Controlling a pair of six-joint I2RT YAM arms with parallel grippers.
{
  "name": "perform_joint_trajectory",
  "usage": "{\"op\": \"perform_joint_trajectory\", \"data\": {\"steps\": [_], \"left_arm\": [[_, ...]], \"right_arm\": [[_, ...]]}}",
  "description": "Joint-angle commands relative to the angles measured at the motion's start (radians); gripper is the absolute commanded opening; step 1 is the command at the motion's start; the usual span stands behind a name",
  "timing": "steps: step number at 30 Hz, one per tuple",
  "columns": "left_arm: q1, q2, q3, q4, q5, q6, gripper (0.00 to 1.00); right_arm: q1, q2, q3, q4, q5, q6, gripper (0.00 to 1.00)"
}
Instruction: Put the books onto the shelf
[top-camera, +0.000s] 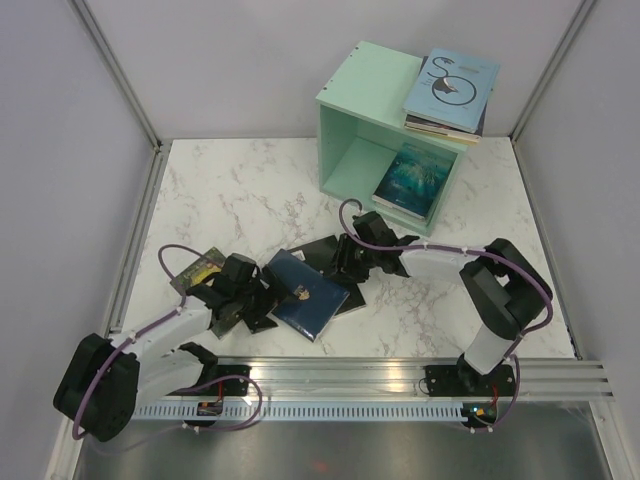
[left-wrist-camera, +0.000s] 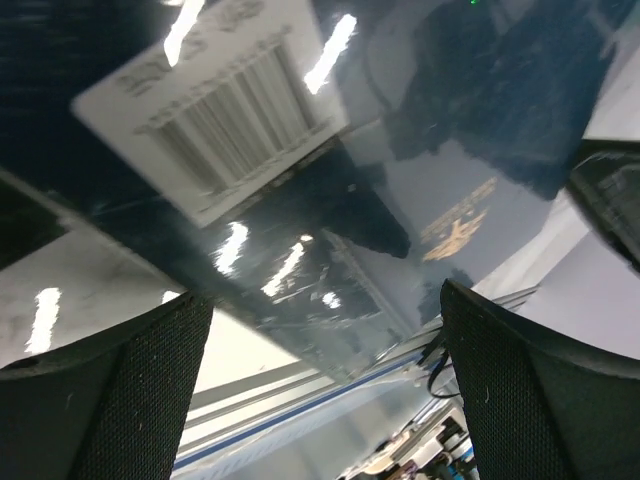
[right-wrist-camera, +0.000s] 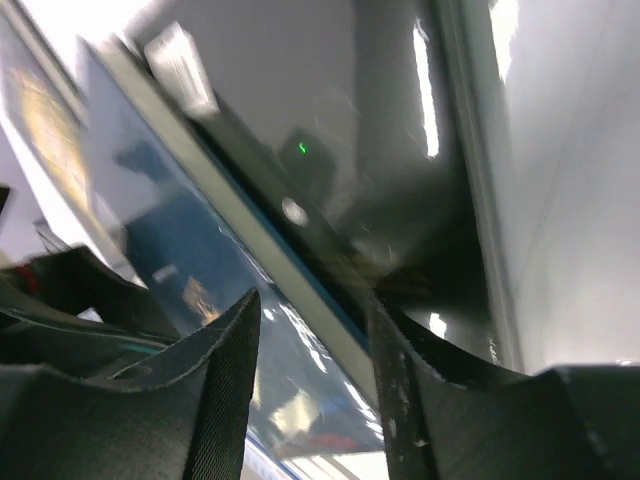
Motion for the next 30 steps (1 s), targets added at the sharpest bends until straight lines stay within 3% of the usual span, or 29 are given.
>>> {"op": "perform_joint_trajectory", "data": {"steps": [1,9,16,21,30], "left_arm": [[-0.038,0.062,-0.092,0.099,-0.206,-0.116,0.98],[-0.055,0.019,-0.183,0.254,-0.294,-0.196,0.96],[-0.058,-0.232,-0.152,0.153,-0.353,-0.236,0.88],[-0.056,-0.308,-0.129,0.182,-0.324,-0.22,0.86],[-0.056,-0.291,-0.194,0.476,-0.177,-0.196,0.82]], "right_arm": [[0.014,0.005,-0.086,0.059,-0.059,0.006,0.51],[0.069,-0.085,-0.273,0.09,-0.071,0.038,0.5],[0.08,-0.11,-0.331,0.091,-0.076,0.047,0.5],[0.092,-0.084,-0.311,0.124,-0.099,0.067,0.5],[0.112,-0.074,-0.288,0.138,-0.1,0.086,0.5]]}}
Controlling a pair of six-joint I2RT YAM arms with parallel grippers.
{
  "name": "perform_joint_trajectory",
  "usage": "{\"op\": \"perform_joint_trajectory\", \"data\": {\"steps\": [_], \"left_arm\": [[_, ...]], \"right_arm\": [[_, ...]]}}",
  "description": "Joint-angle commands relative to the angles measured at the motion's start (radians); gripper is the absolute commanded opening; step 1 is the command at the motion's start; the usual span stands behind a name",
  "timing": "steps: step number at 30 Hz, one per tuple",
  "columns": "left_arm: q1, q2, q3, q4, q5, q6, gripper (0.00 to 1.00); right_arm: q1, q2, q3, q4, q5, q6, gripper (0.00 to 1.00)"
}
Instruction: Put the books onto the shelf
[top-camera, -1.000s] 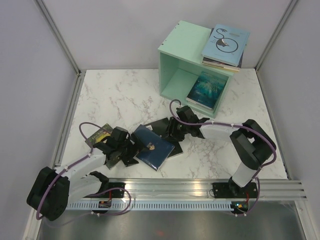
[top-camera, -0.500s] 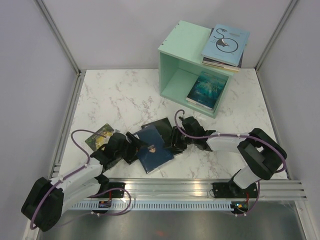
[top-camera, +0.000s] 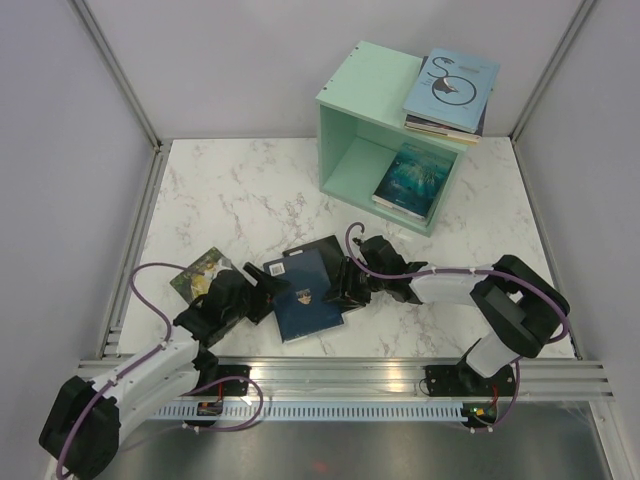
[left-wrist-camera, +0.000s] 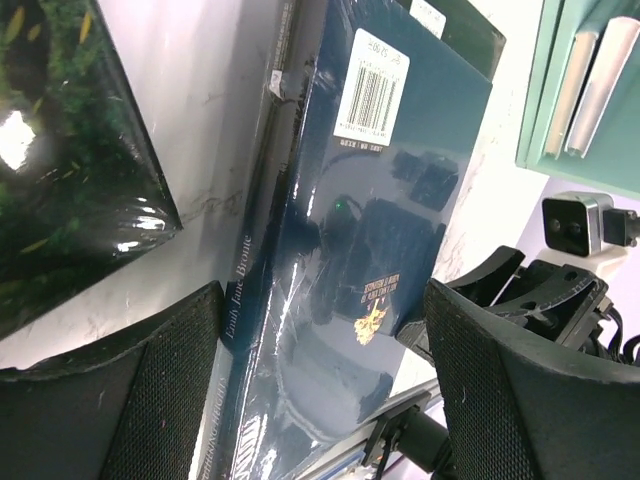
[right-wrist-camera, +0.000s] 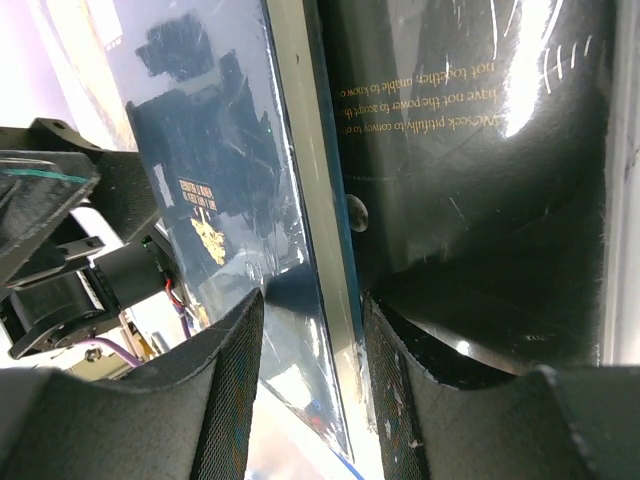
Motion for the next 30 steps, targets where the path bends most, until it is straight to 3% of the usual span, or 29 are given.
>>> {"op": "perform_joint_trajectory", "data": {"steps": [1,6,27,28,30], "left_arm": [[-0.003,0.006,-0.023,0.25,0.093,-0.001,0.82],[-0.003,0.046,-0.052,0.411,0.159,-0.004,0.81],[-0.004,0.069,-0.015,0.737,0.445,-0.051,0.63],[-0.004,0.079,-0.005,0.746,0.472,-0.048,0.61],[-0.004,0.108,0.026,0.747,0.509,-0.03,0.47]], "right_arm": [[0.028,0.04,-0.023,-0.089,0.013,-0.009,0.5],[0.03,0.032,-0.05,-0.072,0.013,0.003,0.5],[0.03,0.055,-0.075,0.027,-0.007,0.057,0.49],[0.03,0.058,-0.07,0.029,-0.01,0.058,0.49],[0.03,0.06,-0.064,0.04,-0.01,0.063,0.49]]}}
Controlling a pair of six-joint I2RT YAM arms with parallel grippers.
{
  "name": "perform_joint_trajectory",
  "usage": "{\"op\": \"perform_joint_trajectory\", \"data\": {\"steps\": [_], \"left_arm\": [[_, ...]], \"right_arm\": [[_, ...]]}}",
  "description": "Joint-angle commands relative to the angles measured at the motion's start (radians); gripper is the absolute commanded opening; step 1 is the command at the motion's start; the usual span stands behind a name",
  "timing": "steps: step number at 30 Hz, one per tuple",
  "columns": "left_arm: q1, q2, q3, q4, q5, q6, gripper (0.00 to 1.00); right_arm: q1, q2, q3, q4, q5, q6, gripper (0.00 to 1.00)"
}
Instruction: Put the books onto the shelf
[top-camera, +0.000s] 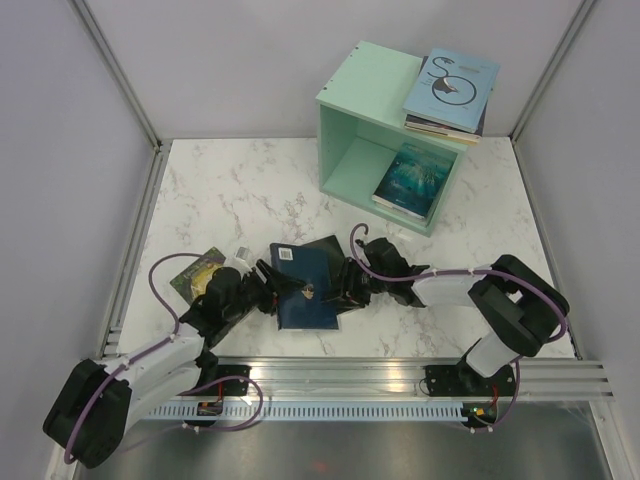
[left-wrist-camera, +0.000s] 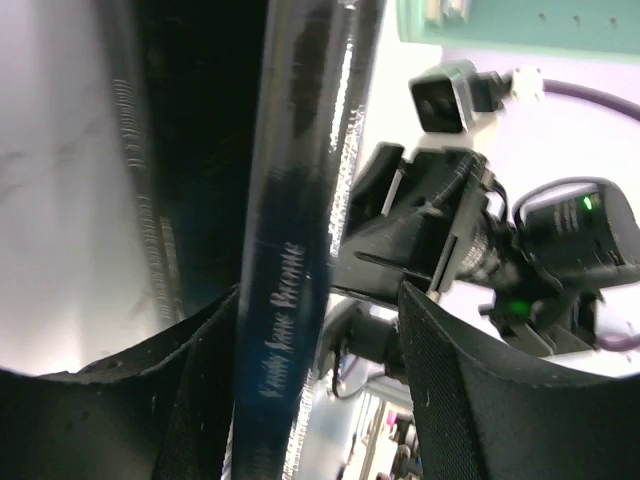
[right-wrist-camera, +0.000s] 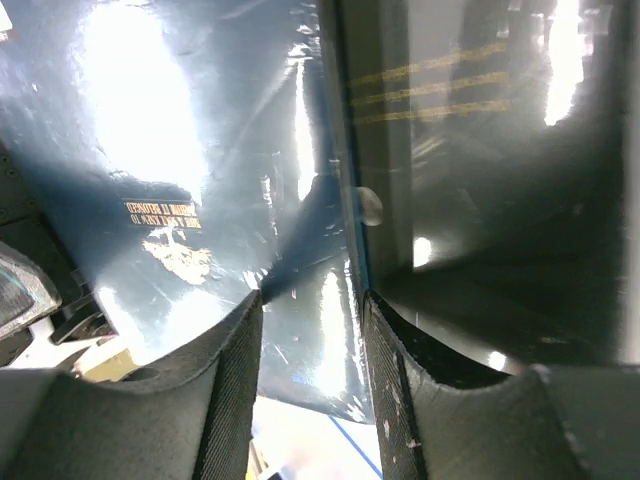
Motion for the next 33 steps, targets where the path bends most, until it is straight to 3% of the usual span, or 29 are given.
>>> {"op": "perform_joint_trajectory", "data": {"steps": [1,3,4,11,16,20,21,22,23,28,30,33], "left_arm": [[-0.023,0.014,0.11,0.328,0.226,-0.045,0.42],[-0.025,0.031,0.13,0.299,0.235,-0.027,0.21],[-0.025,0.031,0.151,0.275,0.235,-0.019,0.03],[0.016,-0.008,0.346,-0.148,0.177,0.166,0.02],[0.044,0.023,0.479,-0.281,0.174,0.269,0.02],[0.043,0.2,0.57,-0.382,0.281,0.382,0.02],[0.04,0.247,0.584,-0.387,0.316,0.393,0.06],[0.035,0.285,0.588,-0.396,0.356,0.409,0.19],[0.02,0.319,0.593,-0.423,0.364,0.447,0.25],[-0.039,0.54,0.576,-0.505,0.264,0.579,0.62],[-0.042,0.607,0.556,-0.494,0.276,0.579,0.61],[-0.054,0.582,0.541,-0.482,0.257,0.565,0.61]], "right_arm": [[0.039,0.057,-0.013,-0.059,0.021,-0.005,0.49],[0.039,0.054,-0.007,-0.059,0.021,-0.002,0.49],[0.039,0.049,0.001,-0.059,0.02,0.0,0.49],[0.007,-0.11,0.026,-0.183,0.043,-0.017,0.54],[-0.111,-0.274,-0.042,-0.184,0.021,0.038,0.59],[-0.143,-0.346,-0.063,-0.184,0.021,0.04,0.61],[-0.142,-0.348,-0.066,-0.182,0.024,0.04,0.61],[-0.145,-0.345,-0.073,-0.178,0.024,0.044,0.61],[-0.143,-0.342,-0.077,-0.161,0.024,0.05,0.61],[-0.143,-0.346,-0.089,-0.132,0.032,0.072,0.61],[-0.145,-0.351,-0.094,-0.132,0.038,0.075,0.61],[-0.143,-0.366,-0.108,-0.132,0.04,0.076,0.61]]}}
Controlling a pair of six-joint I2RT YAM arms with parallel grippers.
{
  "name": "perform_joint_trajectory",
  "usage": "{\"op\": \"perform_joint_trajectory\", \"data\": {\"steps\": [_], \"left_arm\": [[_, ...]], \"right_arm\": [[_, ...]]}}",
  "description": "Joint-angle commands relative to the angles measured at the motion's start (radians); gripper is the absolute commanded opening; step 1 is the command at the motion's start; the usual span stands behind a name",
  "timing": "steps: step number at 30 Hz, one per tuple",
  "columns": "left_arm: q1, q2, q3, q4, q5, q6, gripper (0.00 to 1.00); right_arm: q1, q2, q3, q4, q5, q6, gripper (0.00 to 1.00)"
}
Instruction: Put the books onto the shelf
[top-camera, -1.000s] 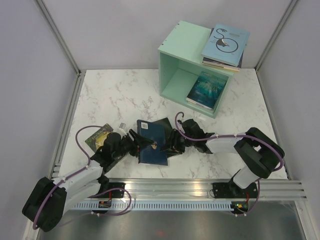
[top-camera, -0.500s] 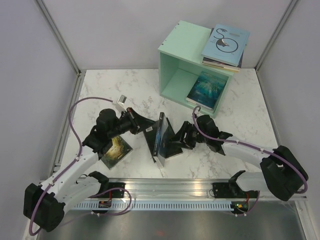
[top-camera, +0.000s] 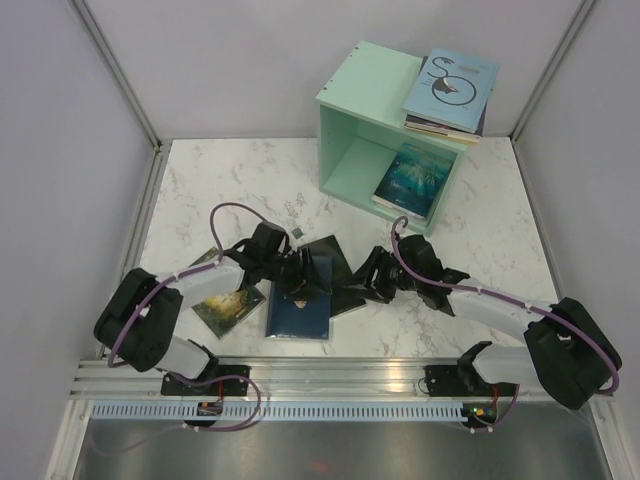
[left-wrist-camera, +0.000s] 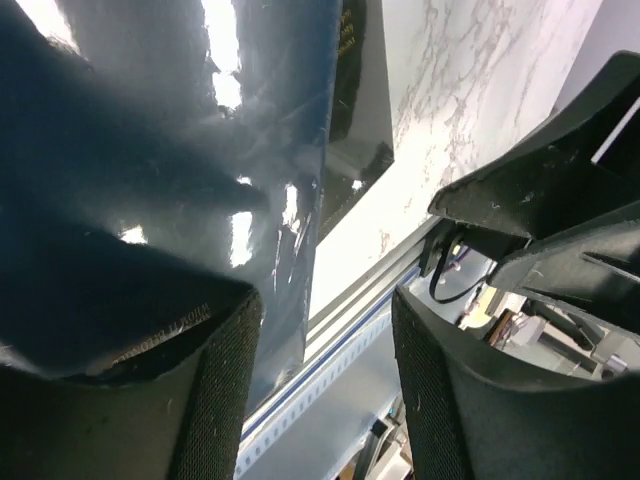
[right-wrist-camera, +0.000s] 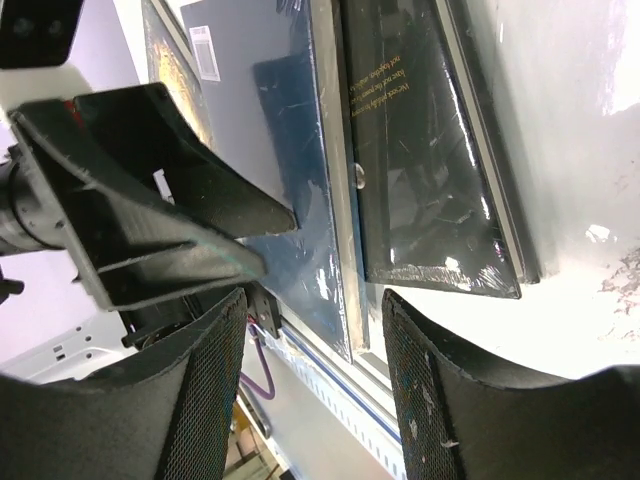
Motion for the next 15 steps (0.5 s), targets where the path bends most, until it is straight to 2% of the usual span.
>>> {"op": "perform_joint_trajectory", "data": {"steps": [1,4,5,6,9,11,15], "left_arm": [[-0.011,-0.066,-0.014,-0.042,-0.033,0.064,0.63],[-0.009,-0.208,0.05,-0.183,-0.14,0.096,0.68],[0.0,-0.239,0.072,-0.226,-0.172,0.116,0.74],[0.012,-0.267,0.113,-0.331,-0.25,0.136,0.85],[0.107,-0.335,0.137,-0.422,-0.299,0.229,0.93],[0.164,-0.335,0.124,-0.462,-0.302,0.292,0.94],[0.185,-0.28,0.051,-0.464,-0.302,0.308,0.95]], "right_arm": [[-0.001,-0.034,-0.02,0.03,0.019,0.016,0.61],[-0.001,-0.048,-0.032,0.029,0.021,0.014,0.61],[0.001,-0.051,-0.034,0.029,0.021,0.013,0.61],[0.001,-0.053,-0.034,0.026,0.021,0.01,0.61],[0.001,-0.05,-0.037,0.024,0.023,0.004,0.61],[-0.001,-0.039,-0.037,0.03,0.02,0.005,0.6],[0.001,-0.016,-0.005,0.036,0.01,-0.001,0.6]]}}
